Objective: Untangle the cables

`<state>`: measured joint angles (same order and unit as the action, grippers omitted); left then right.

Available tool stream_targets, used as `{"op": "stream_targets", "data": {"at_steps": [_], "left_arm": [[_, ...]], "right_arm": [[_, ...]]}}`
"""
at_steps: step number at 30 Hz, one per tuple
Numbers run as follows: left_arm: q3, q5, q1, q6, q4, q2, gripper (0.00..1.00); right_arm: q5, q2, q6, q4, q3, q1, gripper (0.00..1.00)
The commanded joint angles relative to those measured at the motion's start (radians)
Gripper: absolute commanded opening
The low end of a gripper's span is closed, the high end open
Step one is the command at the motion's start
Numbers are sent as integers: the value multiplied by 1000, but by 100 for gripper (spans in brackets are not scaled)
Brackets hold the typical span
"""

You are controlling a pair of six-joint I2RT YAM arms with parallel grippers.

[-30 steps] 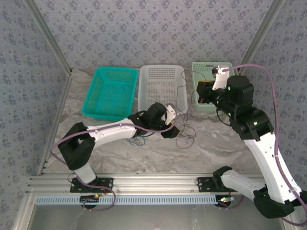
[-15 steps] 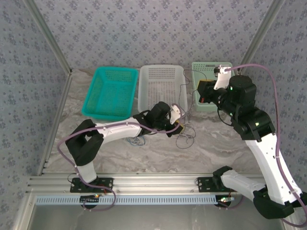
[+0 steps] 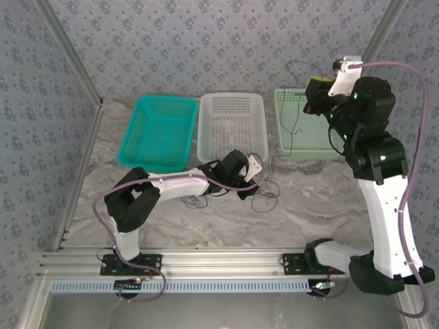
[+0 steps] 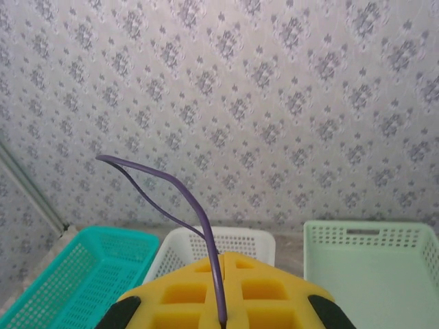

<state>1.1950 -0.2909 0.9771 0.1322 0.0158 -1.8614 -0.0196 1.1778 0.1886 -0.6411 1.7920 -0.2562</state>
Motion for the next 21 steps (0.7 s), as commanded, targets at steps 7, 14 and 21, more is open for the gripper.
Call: {"op": "stream_targets", "data": {"at_steps": [7, 14, 21], "left_arm": [[20, 27, 0, 29, 43, -6, 0], [24, 30, -2, 38, 52, -32, 0], [38, 29, -2, 35, 81, -61, 0]], "right_arm": [[33, 67, 6, 114, 57, 159, 0], [77, 143, 17, 54, 344, 171, 0], [66, 194, 17, 44, 514, 171, 0]]}}
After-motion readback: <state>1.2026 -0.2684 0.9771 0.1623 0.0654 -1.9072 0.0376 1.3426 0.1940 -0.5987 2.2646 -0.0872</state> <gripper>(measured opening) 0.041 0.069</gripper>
